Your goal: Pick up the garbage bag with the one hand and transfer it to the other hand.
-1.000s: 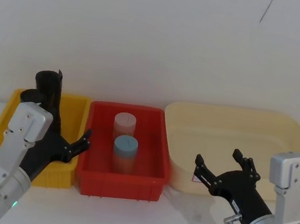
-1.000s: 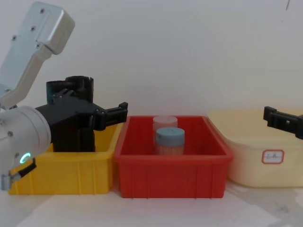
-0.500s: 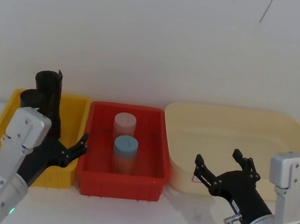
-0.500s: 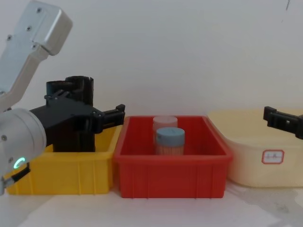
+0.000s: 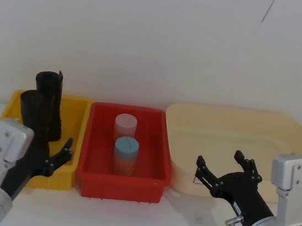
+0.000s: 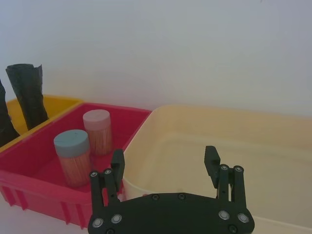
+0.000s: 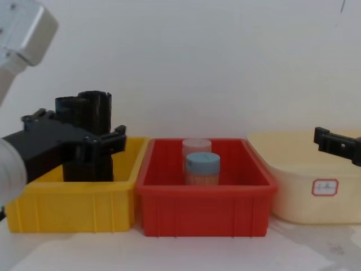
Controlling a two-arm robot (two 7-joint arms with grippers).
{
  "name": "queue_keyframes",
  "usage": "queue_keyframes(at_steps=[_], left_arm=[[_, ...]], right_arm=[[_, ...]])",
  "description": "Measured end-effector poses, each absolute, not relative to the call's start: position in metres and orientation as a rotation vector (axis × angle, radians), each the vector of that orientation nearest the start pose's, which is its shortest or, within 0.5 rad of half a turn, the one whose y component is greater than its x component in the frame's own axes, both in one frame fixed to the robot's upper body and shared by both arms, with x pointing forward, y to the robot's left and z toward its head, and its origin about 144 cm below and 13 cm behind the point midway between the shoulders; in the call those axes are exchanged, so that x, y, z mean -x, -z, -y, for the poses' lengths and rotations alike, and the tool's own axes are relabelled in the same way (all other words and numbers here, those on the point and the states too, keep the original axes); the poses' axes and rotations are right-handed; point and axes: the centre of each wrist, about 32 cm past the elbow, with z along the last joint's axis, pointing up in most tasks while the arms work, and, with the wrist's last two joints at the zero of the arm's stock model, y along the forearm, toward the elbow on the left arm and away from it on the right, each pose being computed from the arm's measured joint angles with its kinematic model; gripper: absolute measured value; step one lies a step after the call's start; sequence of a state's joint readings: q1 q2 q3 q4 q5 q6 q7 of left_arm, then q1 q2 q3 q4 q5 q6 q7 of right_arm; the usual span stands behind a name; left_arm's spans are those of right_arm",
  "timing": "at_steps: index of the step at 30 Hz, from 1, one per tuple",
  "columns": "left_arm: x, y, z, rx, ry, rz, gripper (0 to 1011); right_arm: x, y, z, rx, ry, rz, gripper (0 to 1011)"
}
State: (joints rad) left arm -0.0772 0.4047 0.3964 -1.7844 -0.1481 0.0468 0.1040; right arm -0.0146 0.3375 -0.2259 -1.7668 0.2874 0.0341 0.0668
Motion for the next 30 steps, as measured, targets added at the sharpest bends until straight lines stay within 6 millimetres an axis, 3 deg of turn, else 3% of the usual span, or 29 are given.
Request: queue_keyframes(at_steps=[15,30], left_arm=[[-0.432,-1.197,-0.215,0.008,-1.340,0.202,1000],[-0.450,-1.189,-0.225,0.107,-1.365,0.123,1000]], right_arm=[[-0.443,-1.189,0.237,-0.026,1.229,0.075,1000],[-0.443,-1.189,0.237,-0.026,1.229,0.075,1000]])
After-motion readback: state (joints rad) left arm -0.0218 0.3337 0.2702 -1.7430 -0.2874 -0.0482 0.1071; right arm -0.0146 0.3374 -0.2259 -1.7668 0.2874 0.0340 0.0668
